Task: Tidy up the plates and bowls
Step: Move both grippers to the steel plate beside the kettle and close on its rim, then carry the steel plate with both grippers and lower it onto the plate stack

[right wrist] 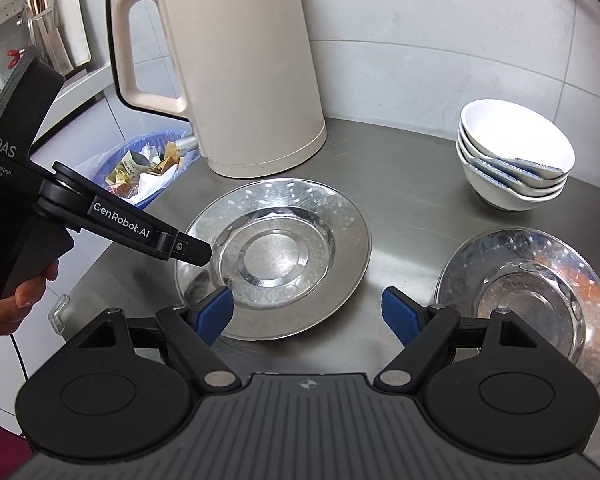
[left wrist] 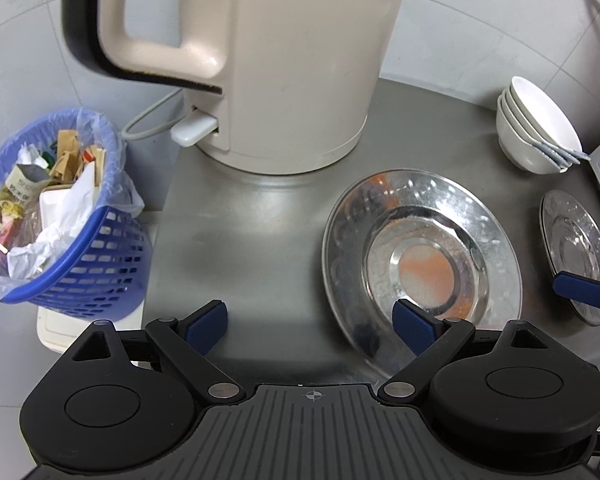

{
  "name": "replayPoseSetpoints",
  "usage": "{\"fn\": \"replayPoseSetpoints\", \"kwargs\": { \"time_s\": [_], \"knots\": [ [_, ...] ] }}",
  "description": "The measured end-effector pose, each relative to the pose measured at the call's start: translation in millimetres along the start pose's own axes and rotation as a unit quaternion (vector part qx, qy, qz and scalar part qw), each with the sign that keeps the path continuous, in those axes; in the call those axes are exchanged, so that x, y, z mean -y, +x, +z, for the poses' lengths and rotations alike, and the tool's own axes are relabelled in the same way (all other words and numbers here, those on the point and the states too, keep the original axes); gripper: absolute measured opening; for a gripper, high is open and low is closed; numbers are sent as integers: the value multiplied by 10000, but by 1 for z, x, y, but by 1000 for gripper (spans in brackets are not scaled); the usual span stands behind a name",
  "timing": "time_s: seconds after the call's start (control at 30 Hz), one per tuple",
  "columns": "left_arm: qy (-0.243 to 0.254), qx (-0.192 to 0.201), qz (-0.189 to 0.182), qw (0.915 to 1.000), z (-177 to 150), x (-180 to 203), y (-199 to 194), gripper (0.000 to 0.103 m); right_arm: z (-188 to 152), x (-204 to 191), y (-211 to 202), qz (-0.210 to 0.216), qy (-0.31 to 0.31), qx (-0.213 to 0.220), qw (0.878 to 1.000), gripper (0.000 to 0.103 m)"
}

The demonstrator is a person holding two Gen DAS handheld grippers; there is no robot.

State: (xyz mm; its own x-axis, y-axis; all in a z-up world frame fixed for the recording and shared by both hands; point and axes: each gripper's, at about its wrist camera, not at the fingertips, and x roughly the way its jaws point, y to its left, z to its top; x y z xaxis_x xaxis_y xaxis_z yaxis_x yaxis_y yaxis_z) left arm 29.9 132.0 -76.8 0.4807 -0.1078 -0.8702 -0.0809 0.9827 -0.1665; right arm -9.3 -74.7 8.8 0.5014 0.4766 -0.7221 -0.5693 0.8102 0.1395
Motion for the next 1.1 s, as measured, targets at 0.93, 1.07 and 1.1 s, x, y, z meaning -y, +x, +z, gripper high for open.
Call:
{"fn": "replayPoseSetpoints", "kwargs": {
  "time_s": [0.93,1.07,1.1],
  "knots": [
    [787,-42,-38,9969,16,33,12,103,-2,15,34,35,699,-166,9974,44],
    [801,-53,-36,9968,16,35,12,103,-2,15,35,0,685,-159,9975,43],
    [806,-58,-52,9967,16,36,12,103,-2,15,35,-17,683,-157,9975,43]
  ]
}}
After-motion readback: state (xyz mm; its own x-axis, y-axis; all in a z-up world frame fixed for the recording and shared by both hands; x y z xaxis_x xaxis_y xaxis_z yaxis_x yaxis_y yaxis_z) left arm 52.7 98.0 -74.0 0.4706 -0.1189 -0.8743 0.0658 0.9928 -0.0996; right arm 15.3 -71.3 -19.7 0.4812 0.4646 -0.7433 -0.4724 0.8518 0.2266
